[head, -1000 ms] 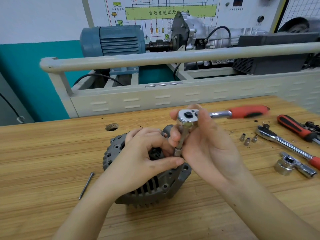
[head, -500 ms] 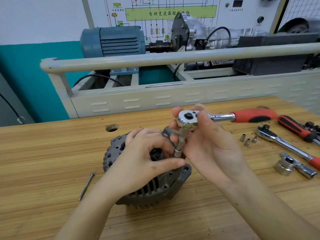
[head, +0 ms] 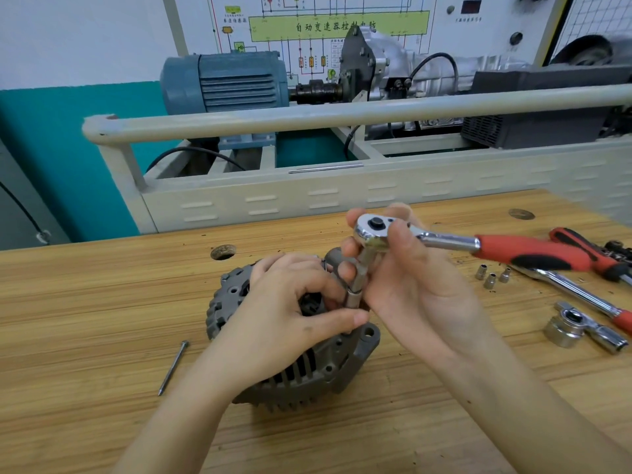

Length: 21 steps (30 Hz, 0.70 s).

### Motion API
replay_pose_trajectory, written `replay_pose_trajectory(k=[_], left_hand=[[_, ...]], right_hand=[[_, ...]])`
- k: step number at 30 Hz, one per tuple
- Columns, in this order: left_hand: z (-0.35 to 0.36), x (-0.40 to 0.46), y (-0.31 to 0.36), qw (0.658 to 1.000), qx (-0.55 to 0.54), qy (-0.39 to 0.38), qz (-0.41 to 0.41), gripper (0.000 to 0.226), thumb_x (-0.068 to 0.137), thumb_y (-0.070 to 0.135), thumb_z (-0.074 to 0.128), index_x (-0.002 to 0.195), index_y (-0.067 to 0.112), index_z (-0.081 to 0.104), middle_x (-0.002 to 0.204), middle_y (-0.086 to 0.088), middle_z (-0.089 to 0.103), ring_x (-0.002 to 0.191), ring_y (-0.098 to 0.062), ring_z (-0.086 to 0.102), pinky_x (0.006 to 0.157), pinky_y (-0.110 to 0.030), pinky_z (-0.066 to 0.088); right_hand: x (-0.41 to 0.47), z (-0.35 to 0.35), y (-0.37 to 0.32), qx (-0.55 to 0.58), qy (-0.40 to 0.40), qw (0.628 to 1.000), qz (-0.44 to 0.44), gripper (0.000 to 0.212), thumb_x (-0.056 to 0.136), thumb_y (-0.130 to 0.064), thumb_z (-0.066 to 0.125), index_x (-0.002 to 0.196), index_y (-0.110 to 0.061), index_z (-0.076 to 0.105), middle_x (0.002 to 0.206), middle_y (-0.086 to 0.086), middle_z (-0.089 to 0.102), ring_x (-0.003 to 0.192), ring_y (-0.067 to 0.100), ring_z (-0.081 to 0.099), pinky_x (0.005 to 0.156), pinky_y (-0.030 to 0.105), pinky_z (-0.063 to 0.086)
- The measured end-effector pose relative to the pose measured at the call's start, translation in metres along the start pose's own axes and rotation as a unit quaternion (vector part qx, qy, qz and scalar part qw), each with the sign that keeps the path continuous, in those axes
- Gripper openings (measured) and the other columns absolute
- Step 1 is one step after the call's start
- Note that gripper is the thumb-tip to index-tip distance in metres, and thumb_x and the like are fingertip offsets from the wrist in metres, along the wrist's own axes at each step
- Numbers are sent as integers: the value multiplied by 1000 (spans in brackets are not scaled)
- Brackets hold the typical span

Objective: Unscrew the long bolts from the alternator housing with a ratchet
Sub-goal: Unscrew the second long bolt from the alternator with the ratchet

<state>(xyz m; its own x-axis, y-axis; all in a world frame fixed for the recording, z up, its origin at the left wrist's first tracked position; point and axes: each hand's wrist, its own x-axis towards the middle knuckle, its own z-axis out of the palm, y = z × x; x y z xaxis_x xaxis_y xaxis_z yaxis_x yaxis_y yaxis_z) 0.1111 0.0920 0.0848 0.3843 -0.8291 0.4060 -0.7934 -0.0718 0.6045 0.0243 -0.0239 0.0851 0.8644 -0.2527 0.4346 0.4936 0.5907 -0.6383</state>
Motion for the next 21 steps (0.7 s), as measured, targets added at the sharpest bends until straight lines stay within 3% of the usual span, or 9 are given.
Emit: replay_pose_trajectory(k=[2,4,5,7,10,13,16,21], left_hand=[[0,0,-2,1000,3,-7,-1,27,61,60,62,67,33,65,80,14,62,97,5,50,103,-43,26],[0,-2,-5,1000,14,-8,-3,38,61,58,64,76,24,71,94,17,60,106,14,41,108,-28,14],[-1,-3,-4,1000,18,-9,-3,36,62,56,63,78,25,72,100,23,56,107,20,35,105,-17,10],[-1,-3,-4,1000,12,-17,2,33,65,57,66,79,28,72,107,34,47,106,25,29,99,-10,10],[-1,-4,-4,1000,11,-10,2,30,65,56,67,73,28,71,104,28,52,106,20,34,103,-17,12],[-1,-2,-4,1000,11,-1,-9,25,61,54,64,62,30,61,84,12,61,102,10,43,107,-34,18],[1,-1,-2,1000,9,0,-8,29,58,61,66,57,36,51,72,12,58,94,4,49,105,-41,23],[-1,-3,-5,1000,13,-9,-4,48,61,65,63,76,20,70,92,9,63,104,14,39,105,-23,14]], right_hand=[[0,-1,0,2,0,1000,5,27,60,-29,81,79,-14,68,85,4,70,71,14,65,63,25,52],[1,0,1,-7,-4,1000,23,34,66,-39,74,83,-10,69,81,3,70,69,13,65,62,24,53],[2,0,1,-8,-1,999,33,35,70,-43,69,84,-11,70,80,2,71,66,12,65,61,23,53],[4,-1,2,1,13,999,49,35,73,-46,59,84,-14,71,77,1,71,62,11,65,59,21,52],[4,0,2,-1,5,999,45,34,71,-48,65,83,-17,72,79,0,71,64,10,64,60,21,52],[2,1,2,-26,-13,999,22,29,64,-41,76,80,-17,71,84,0,70,67,9,62,60,22,51],[0,-1,0,-6,-10,1000,16,30,58,-29,83,79,-15,68,87,3,69,69,13,63,59,25,52],[2,-1,1,-24,-23,999,28,29,69,-42,71,85,-17,71,86,1,71,67,11,63,62,23,51]])
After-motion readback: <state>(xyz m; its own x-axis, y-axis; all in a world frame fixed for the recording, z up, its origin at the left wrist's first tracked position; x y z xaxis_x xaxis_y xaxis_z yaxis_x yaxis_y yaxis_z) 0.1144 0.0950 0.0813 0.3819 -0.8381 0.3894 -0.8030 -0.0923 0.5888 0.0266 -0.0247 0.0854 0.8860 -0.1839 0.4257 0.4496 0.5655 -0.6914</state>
